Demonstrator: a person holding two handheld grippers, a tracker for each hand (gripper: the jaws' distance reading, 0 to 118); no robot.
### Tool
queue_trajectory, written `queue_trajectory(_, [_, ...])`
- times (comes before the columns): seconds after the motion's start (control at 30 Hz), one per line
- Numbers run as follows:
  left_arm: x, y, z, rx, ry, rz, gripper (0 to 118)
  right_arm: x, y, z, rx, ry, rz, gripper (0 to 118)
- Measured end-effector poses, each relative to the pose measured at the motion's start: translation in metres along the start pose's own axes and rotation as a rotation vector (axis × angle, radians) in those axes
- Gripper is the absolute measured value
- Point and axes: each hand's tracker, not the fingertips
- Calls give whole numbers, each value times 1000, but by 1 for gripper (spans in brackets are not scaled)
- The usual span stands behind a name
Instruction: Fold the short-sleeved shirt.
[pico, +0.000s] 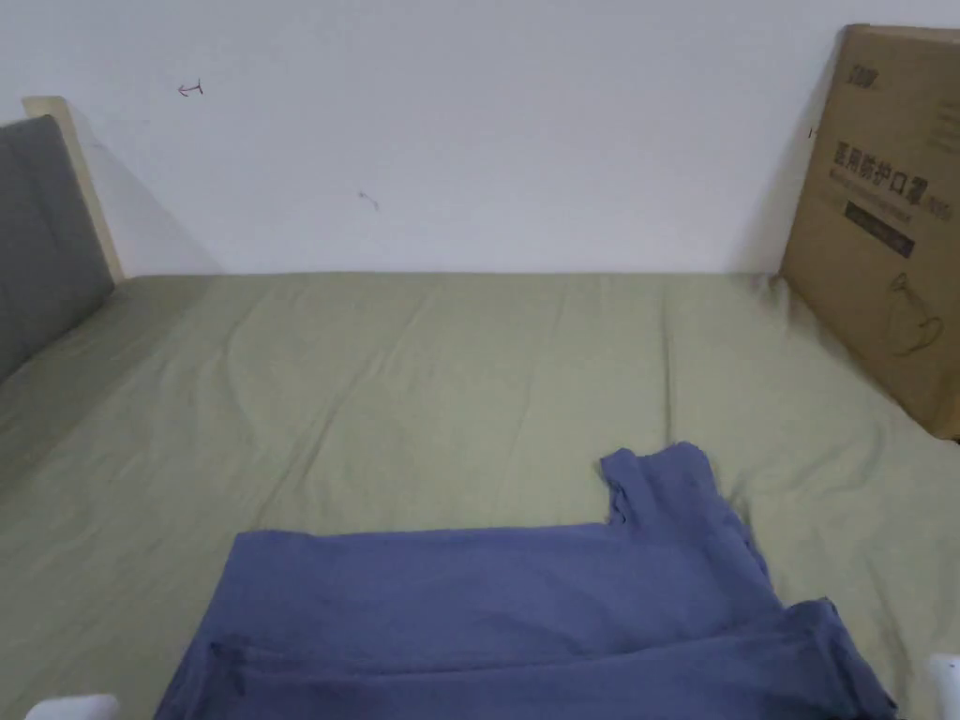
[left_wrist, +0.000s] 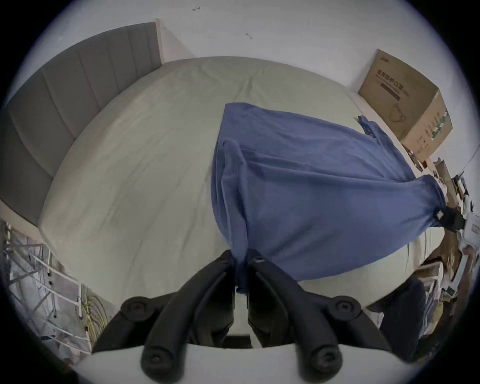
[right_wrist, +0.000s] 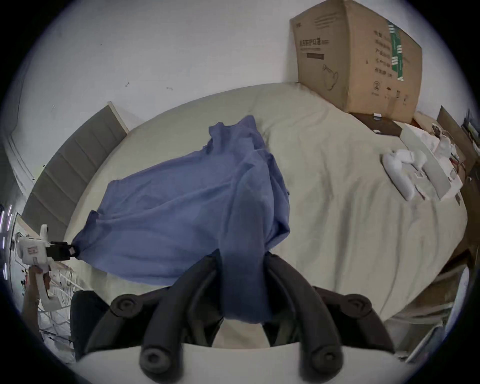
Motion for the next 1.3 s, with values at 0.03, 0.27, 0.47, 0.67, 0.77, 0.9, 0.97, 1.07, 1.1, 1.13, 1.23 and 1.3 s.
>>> queue_trajectory(0.03, [0, -10, 1, -10, -6, 4, 7, 4, -12, 5, -12, 9, -13, 21])
queue_trajectory(0.27, [-6, -49, 7, -23, -39, 87, 7, 25, -75, 8, -90, 14, -109, 21])
queue_trajectory(0.47, [-4, -43, 23, 71, -49, 111, 118, 15, -74, 16, -13, -38, -31, 107])
queue_trajectory(0.67, [20, -4, 82, 381, -65, 55, 111, -12, -31, 71, 324, -146, 114, 116])
queue_trajectory(0.77, [40, 20, 115, 597, -96, 25, 109, -33, 6, 100, 523, -77, 79, 115])
queue_trajectory(0.9, [60, 43, 137, 768, -78, -54, 57, -56, 42, 113, 680, -28, 72, 72])
queue_trajectory(0.97, [65, 51, 135, 806, -18, -108, 0, -60, 54, 106, 684, -29, 54, 6])
queue_trajectory(1.07, [58, 67, 120, 729, -48, -107, 0, -63, 64, 92, 672, -46, 38, 4])
queue_trajectory(1.1, [54, 74, 112, 694, -83, -82, 0, -62, 66, 84, 655, -42, 34, 4])
queue_trajectory(1.13, [48, 82, 103, 660, -91, -66, 0, -62, 67, 76, 644, -45, 30, 4])
queue_trajectory(1.23, [28, 115, 63, 508, -120, -19, 0, -60, 69, 52, 588, -62, 39, 4])
queue_trajectory(1.3, [17, 139, 29, 377, -121, -1, 0, -58, 72, 35, 549, -62, 34, 4])
